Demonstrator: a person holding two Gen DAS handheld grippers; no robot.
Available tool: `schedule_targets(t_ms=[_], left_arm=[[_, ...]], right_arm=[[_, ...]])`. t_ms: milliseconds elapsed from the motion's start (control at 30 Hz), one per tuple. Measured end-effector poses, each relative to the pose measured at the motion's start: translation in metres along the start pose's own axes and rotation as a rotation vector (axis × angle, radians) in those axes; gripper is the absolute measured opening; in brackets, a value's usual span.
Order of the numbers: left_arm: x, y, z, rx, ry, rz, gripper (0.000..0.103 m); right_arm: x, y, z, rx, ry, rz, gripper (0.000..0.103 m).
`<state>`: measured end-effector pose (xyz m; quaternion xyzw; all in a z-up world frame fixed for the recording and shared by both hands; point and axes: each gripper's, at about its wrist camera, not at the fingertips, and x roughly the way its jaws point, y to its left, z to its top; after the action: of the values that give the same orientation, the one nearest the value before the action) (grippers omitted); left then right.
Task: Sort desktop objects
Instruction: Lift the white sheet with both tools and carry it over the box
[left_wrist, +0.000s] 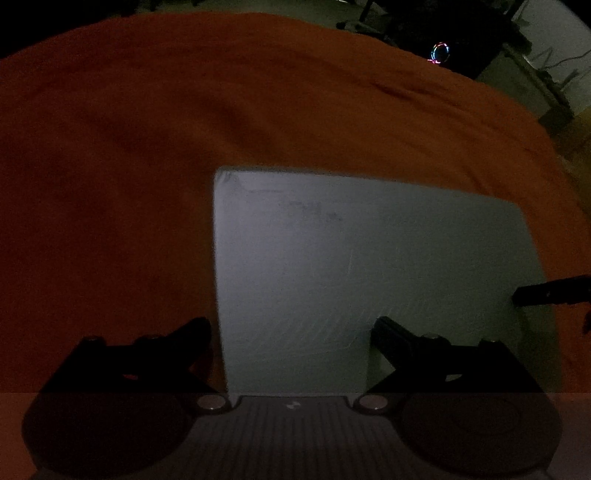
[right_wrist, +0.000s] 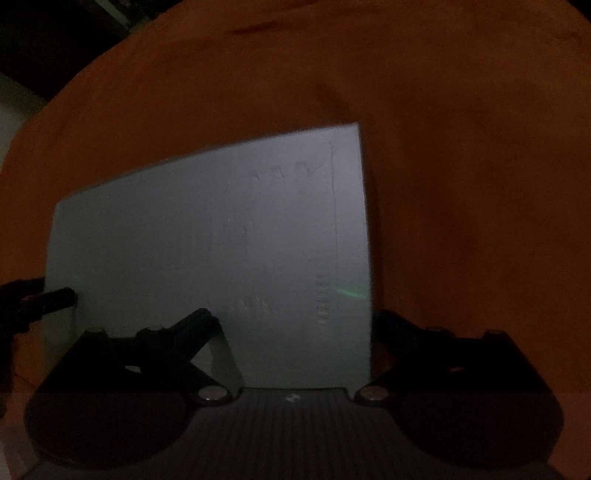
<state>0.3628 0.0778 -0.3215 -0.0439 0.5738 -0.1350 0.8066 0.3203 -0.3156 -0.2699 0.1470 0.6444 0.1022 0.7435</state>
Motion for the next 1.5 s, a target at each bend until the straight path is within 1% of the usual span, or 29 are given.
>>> schedule_targets(t_ms=[133,233,300,333,400,467,533,667,800,900,933,1033,1200,1267,1400,1500], left_arm=[[0.003,0.008,-0.002,-0.035,0.015,-0.033,0.096],[0.001,0.006,-0.006,-0.026,0.038,-0.050,0.096],[0.001,0.002,-0.007,-0.007,0.048,-0.045,0.096],[0.001,0.000,-0.008,0.005,0.053,-0.040,0.098],[0.000,-0.004,-0.009,0.026,0.047,-0.024,0.098],[-0.002,-0.006,-0.007,0.010,0.045,-0.017,0.097],[-0.007,-0.007,-0.005,-0.018,0.043,-0.007,0.097],[-0.031,-0.011,0.007,-0.043,-0.005,0.012,0.097],[-0.060,-0.013,0.021,-0.061,-0.054,0.015,0.097],[-0.079,-0.017,0.023,-0.072,-0.086,0.009,0.097],[-0.085,-0.019,0.022,-0.062,-0.097,0.014,0.097],[-0.099,-0.026,0.016,-0.066,-0.105,0.014,0.097],[-0.128,-0.035,-0.003,-0.060,-0.116,0.010,0.097],[-0.141,-0.041,-0.013,-0.055,-0.125,0.010,0.097],[-0.169,-0.055,-0.041,-0.046,-0.156,0.008,0.097],[-0.190,-0.068,-0.072,-0.062,-0.204,0.037,0.097]], right_arm=[[-0.002,-0.002,-0.002,0.005,0.019,0.007,0.099],[-0.004,-0.003,-0.001,-0.005,0.039,0.005,0.099],[-0.004,-0.003,-0.002,0.000,0.052,0.003,0.099],[-0.005,-0.003,-0.002,-0.002,0.051,0.001,0.099],[-0.004,0.000,-0.001,-0.009,0.047,-0.006,0.099],[-0.005,0.001,0.000,0.011,0.033,-0.011,0.098],[0.003,0.010,0.010,0.030,0.032,-0.009,0.098],[-0.013,0.019,0.020,0.029,0.012,0.008,0.098],[-0.036,0.024,0.031,0.042,-0.026,0.053,0.098],[-0.055,0.030,0.036,0.028,-0.068,0.064,0.098],[-0.061,0.031,0.036,0.018,-0.083,0.061,0.098],[-0.073,0.039,0.035,0.009,-0.103,0.058,0.098],[-0.081,0.044,0.015,-0.010,-0.131,0.050,0.098],[-0.086,0.048,0.001,-0.023,-0.145,0.048,0.098],[-0.108,0.050,-0.026,-0.055,-0.179,0.038,0.098],[-0.116,0.057,-0.052,-0.086,-0.211,0.035,0.098]])
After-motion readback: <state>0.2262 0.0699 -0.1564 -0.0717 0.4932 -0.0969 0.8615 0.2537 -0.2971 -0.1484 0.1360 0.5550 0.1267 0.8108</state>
